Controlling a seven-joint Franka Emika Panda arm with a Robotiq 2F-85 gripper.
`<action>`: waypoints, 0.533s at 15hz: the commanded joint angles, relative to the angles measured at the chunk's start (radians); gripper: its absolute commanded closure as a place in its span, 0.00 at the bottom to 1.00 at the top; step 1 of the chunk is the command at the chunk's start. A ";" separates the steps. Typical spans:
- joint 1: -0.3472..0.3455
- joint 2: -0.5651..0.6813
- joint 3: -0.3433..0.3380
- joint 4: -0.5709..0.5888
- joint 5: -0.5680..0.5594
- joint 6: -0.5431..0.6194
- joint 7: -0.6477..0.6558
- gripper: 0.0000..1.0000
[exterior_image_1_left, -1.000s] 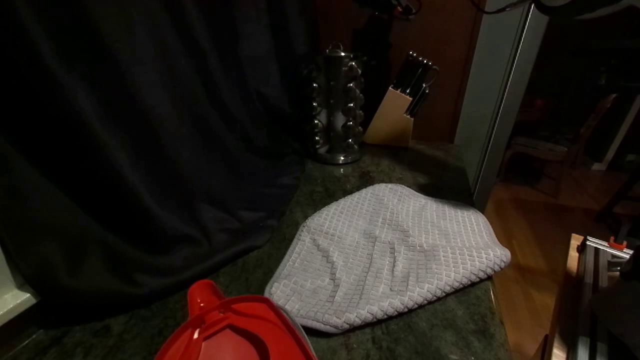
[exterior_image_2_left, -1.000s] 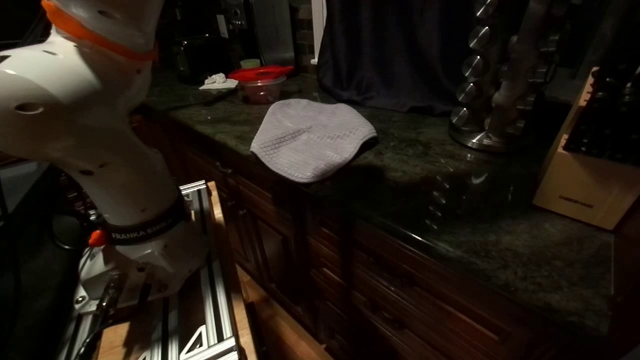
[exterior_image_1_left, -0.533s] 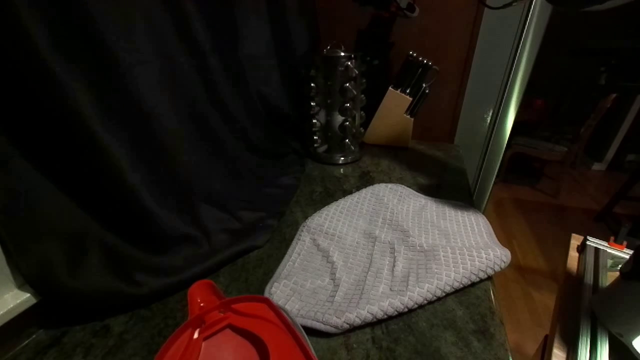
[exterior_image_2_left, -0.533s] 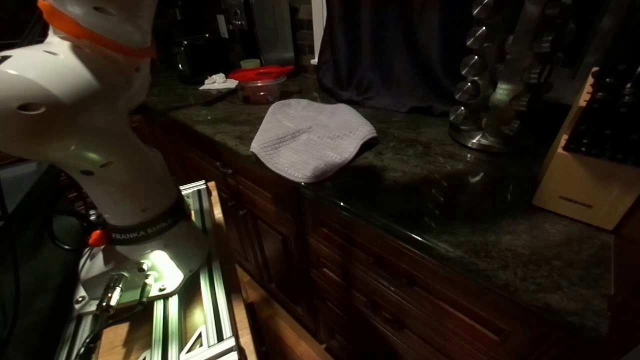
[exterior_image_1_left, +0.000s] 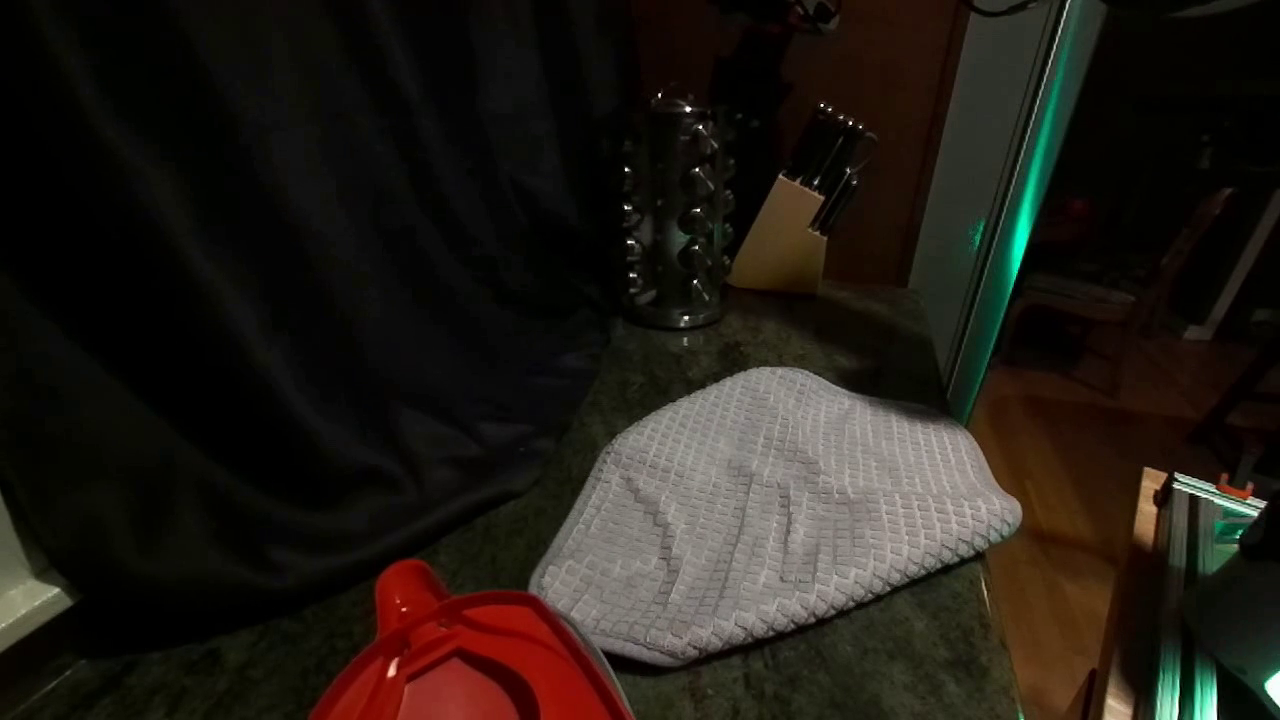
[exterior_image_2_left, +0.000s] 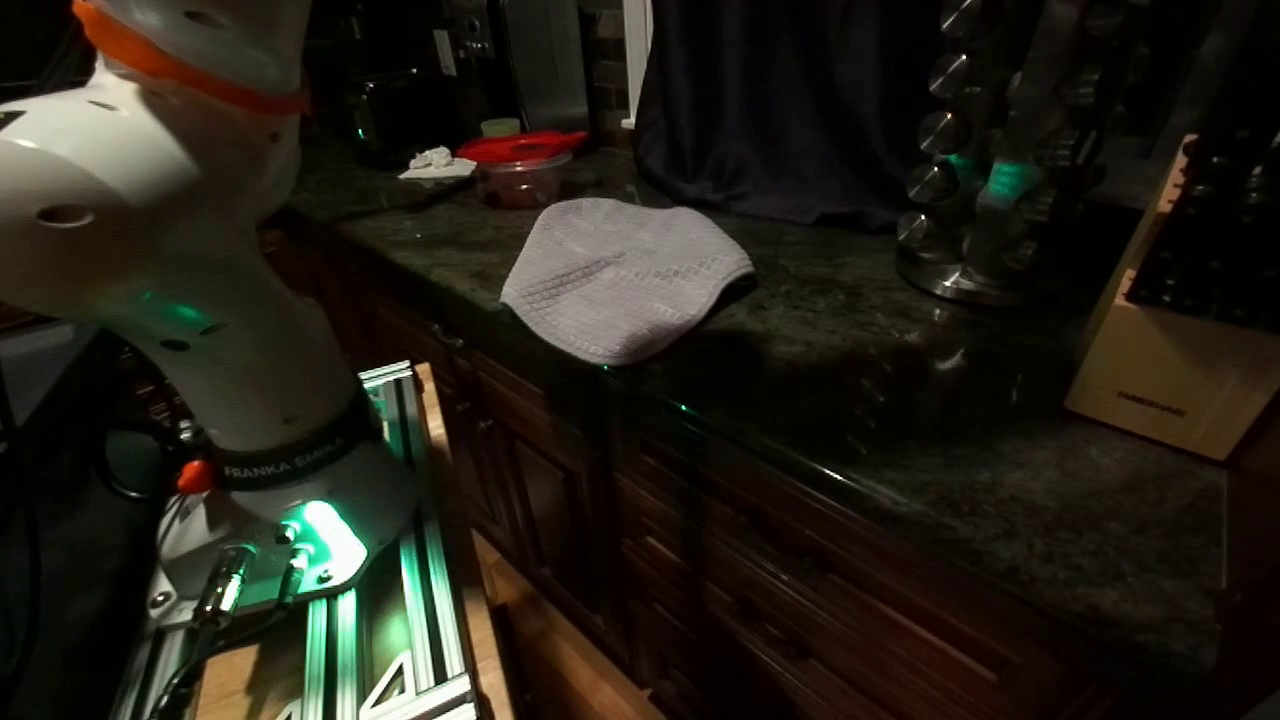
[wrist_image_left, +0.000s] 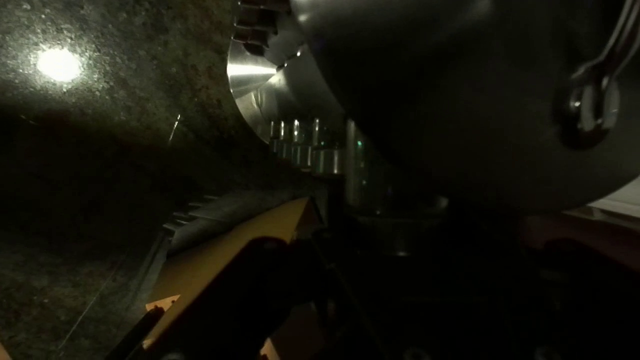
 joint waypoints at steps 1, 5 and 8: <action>0.009 -0.045 -0.021 -0.054 -0.015 0.019 0.063 0.75; 0.007 -0.074 -0.026 -0.104 0.005 0.029 0.180 0.75; 0.002 -0.094 -0.022 -0.130 0.010 0.039 0.219 0.75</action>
